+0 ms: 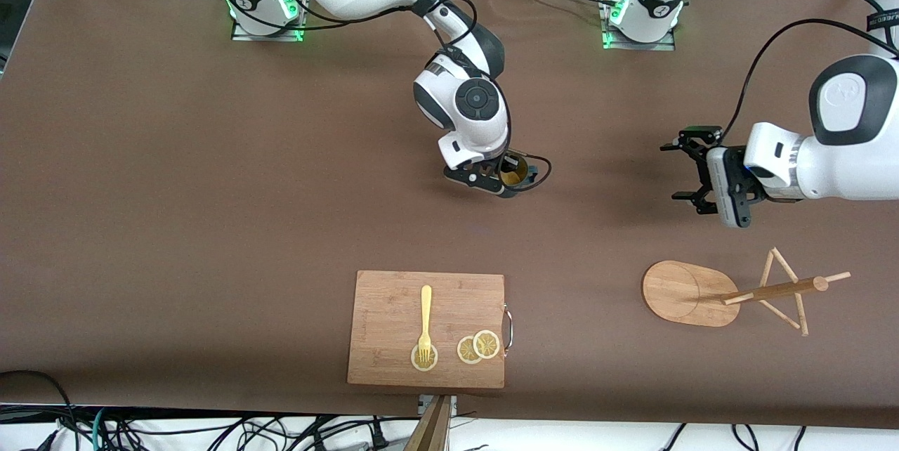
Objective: Pass cup and hang on rack
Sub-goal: 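Carry the mug toward the table middle while the left gripper approaches, then set the mug down and withdraw the right gripper while the left gripper nears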
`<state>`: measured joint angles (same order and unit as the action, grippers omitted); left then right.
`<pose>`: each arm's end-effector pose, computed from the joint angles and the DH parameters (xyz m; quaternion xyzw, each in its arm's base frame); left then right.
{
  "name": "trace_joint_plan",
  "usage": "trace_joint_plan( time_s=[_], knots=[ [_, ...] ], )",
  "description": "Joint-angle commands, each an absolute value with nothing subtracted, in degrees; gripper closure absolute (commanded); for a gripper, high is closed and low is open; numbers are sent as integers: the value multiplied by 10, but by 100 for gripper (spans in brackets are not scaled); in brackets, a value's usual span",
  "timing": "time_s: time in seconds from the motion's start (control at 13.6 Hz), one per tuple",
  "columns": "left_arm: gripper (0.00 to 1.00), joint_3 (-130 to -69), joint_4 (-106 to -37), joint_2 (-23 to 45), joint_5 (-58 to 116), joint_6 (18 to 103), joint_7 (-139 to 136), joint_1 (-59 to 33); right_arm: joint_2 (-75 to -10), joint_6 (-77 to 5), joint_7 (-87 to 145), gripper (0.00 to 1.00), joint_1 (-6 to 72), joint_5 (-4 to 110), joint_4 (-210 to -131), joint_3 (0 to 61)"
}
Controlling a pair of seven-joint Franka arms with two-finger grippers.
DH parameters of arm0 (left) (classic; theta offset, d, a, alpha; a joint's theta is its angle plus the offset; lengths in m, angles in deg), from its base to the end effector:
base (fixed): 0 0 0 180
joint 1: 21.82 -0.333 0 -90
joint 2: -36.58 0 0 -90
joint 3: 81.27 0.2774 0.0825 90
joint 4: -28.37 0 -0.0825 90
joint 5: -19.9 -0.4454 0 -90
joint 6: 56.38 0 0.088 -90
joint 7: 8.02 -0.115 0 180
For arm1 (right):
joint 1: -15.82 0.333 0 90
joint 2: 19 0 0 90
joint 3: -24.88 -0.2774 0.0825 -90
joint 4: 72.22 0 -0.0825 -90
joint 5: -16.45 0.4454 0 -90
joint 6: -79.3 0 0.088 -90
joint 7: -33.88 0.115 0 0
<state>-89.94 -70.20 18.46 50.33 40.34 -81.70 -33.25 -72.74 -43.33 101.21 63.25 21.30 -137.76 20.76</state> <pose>0.6515 -0.0170 0.3240 0.8123 -0.4870 0.0390 0.3185 0.5030 0.6173 0.1767 -0.9822 0.1737 0.0405 0.0589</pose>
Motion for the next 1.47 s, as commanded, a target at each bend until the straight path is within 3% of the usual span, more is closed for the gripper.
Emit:
trace_joint_plan(
  time_s=[0.0,0.29,0.59,0.95,1.17,1.39],
  knots=[
    [0,-905,-805,192,598,477,-962,-386,-714,-407,1020,0,633,207,-1362,215],
    [0,-905,-904,180,715,510,-1148,-410,-652,-357,1006,0,622,208,-1362,242],
    [0,-920,-997,162,885,583,-1329,-386,-594,-301,933,0,548,209,-1366,244],
    [0,-944,-1004,64,1026,591,-1520,-364,-535,-185,737,0,473,209,-1368,281],
    [0,-949,-1004,43,1046,586,-1570,-339,-503,-129,598,0,451,214,-1373,328],
    [0,-969,-1004,3,1094,584,-1644,-338,-440,-114,491,0,432,215,-1436,373]
  ],
)
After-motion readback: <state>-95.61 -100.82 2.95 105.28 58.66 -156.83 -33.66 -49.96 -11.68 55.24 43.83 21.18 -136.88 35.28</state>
